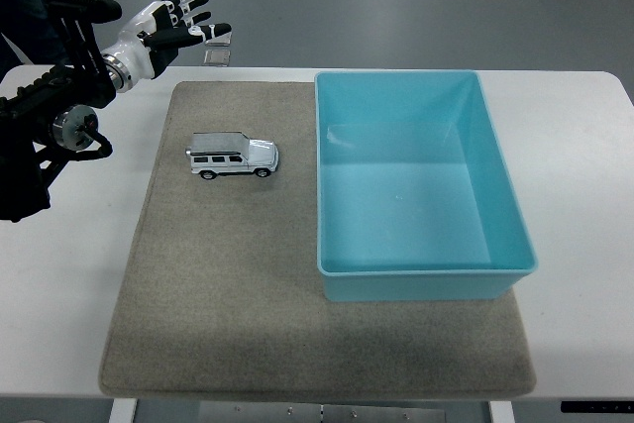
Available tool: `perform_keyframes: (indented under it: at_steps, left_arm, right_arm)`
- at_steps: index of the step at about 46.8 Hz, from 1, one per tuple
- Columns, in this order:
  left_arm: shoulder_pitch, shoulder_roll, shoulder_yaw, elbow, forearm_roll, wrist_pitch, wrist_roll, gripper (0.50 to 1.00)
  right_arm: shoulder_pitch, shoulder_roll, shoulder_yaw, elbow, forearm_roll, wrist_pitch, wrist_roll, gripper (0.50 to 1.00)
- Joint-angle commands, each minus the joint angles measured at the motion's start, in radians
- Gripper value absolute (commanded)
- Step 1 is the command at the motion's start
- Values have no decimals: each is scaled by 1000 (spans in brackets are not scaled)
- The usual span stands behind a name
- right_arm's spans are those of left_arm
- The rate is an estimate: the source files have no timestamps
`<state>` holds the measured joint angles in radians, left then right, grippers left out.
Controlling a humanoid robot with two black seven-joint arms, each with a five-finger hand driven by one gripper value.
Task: Left hand put the white car in the blue box
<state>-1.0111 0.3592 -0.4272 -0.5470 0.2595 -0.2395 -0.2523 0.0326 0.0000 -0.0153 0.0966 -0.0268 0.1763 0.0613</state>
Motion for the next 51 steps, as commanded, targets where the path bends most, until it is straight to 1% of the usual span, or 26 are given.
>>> perform_keyframes:
  at_steps: [1,6,12,23,31,36,39,44,51]
  left_arm:
    - [-1,23,13,-43,69,0,1,999]
    - [-6,49,44,-85,141,-1,4,999]
    - [-35,81,99,-134,233,-11,4,999]
    - [-53,138,134,-221,398,-21,4,999]
    - [-67,187,174,-284,556,-55,5,999]
    - [-98,211,194,-298,607,-72,7,999]
    - [-109,218,205,-310,633,-93,8,999]
    - [-118,245,212,-356,690,-127,13,999]
    - [-124,277,212,-425,770,-145,16,999]
  right_arm:
    - [0,0,0,0,-1,0,0,936]
    - [0,0,0,0,1,0,0,936]
    - [1,0,0,0,-1,0,0,936]
    - [0,0,0,0,-1,0,0,936]
    - [0,0,0,0,-1,0,0,936]
    - [0,0,0,0,-1,0,0,936]
    - [0,0,0,0,-1,0,0,936]
    - [0,0,0,0,1,0,0,936]
    - [0,0,0,0,-1,0,0,936]
